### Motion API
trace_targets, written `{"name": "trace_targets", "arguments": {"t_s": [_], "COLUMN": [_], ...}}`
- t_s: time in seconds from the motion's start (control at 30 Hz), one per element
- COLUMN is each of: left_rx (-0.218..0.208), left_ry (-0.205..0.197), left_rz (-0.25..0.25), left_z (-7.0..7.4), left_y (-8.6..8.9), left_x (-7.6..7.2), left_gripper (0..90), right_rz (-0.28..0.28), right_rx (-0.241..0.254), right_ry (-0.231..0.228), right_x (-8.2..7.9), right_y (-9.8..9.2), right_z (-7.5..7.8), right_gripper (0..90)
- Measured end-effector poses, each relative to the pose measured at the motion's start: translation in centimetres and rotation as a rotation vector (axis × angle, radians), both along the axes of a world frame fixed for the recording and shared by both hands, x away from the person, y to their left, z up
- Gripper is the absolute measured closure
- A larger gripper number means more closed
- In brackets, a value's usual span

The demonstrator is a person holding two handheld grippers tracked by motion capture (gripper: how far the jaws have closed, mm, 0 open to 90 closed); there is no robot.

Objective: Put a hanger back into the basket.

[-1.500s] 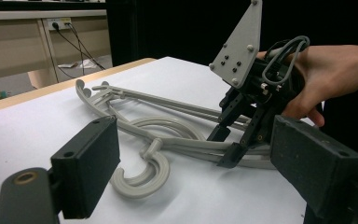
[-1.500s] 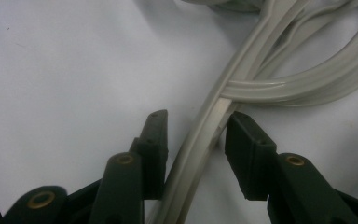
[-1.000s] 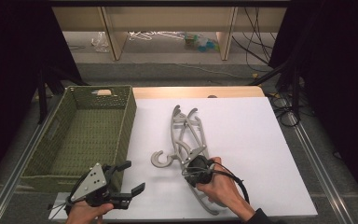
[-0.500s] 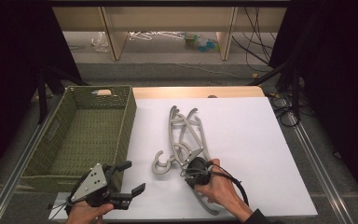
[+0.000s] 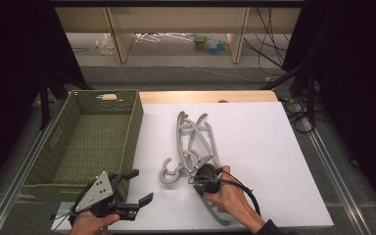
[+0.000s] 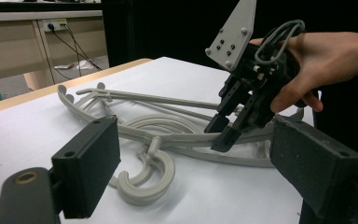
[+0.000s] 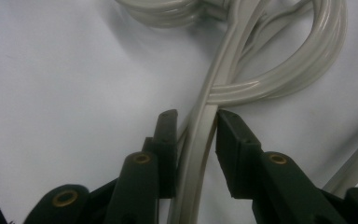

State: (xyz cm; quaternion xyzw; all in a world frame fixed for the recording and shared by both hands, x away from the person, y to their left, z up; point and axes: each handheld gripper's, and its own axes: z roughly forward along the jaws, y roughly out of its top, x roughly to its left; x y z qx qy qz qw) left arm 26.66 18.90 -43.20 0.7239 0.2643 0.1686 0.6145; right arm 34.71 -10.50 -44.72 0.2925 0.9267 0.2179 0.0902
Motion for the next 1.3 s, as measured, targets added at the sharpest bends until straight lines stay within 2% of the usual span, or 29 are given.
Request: {"name": "trace_targets", "arguments": {"t_s": [0.07, 0.2, 0.27, 0.3, 0.37, 0.43, 0.5, 0.57, 0.6, 0.63, 0.77, 0.83, 0.9, 0.93, 1.03, 1.13, 1.2, 1.3], "left_rx": [0.014, 0.007, 0.017, 0.007, 0.018, 0.018, 0.017, 0.017, 0.017, 0.002, 0.020, 0.054, 0.048, 0.059, 0.111, 0.192, 0.212, 0.271], "left_ry": [-0.018, -0.008, -0.023, -0.028, -0.024, -0.024, -0.021, -0.025, -0.025, -0.008, -0.020, -0.041, -0.038, -0.044, -0.053, -0.048, -0.038, -0.049], "left_rz": [-0.012, -0.008, -0.017, -0.023, -0.016, -0.017, -0.013, -0.017, -0.017, -0.005, -0.007, -0.012, -0.008, -0.016, -0.035, -0.032, -0.053, -0.068], "left_z": [0.0, 0.0, 0.1, 0.0, 0.1, 0.1, 0.1, 0.2, 0.2, 0.1, 0.0, 0.2, 0.3, 0.3, 0.3, 0.3, 0.0, -0.3], "left_y": [0.1, 0.0, 0.1, 0.1, 0.1, 0.1, 0.1, 0.1, 0.1, 0.0, -0.1, -0.1, -0.5, -0.8, -1.9, -3.2, -4.0, -5.0], "left_x": [0.1, 0.1, 0.1, 0.2, 0.1, 0.1, 0.1, 0.1, 0.1, -0.1, -0.1, 0.0, 0.0, 0.0, 0.1, 0.8, 1.4, 2.4], "left_gripper": [15.9, 15.9, 15.9, 15.9, 15.9, 15.9, 15.9, 15.9, 15.9, 15.9, 16.0, 16.0, 16.0, 16.0, 16.1, 16.1, 17.2, 19.3], "right_rz": [0.009, 0.021, 0.019, 0.028, 0.032, 0.039, 0.075, 0.117, 0.117, 0.135, 0.195, 0.238, 0.250, 0.263, 0.281, 0.303, 0.314, 0.332], "right_rx": [0.001, 0.008, 0.006, 0.003, -0.013, -0.005, -0.005, -0.044, -0.044, -0.050, -0.042, -0.033, -0.028, -0.024, -0.012, -0.014, -0.013, -0.013], "right_ry": [0.000, 0.005, 0.016, 0.013, -0.002, -0.007, -0.004, -0.027, -0.027, -0.032, 0.000, 0.017, 0.021, 0.020, 0.031, 0.021, 0.014, 0.014], "right_x": [0.0, -0.1, -0.1, -0.1, -0.2, -0.3, -0.4, -0.7, -0.7, -0.7, -1.0, -1.3, -1.5, -1.6, -1.9, -2.2, -2.4, -2.7], "right_y": [0.0, -0.2, -0.3, -0.4, -0.6, -1.0, -1.4, -1.8, -1.8, -2.1, -3.4, -4.6, -4.9, -5.2, -5.9, -6.3, -6.4, -6.6], "right_z": [0.1, 0.7, 1.0, 1.1, 1.5, 2.0, 2.7, 3.4, 3.4, 3.5, 4.1, 4.5, 4.6, 4.7, 5.0, 5.3, 5.4, 5.7], "right_gripper": [72.5, 75.1, 76.2, 77.1, 80.3, 81.4, 81.6, 81.7, 81.7, 81.7, 81.7, 81.7, 81.7, 81.7, 81.8, 81.7, 81.8, 81.7]}}
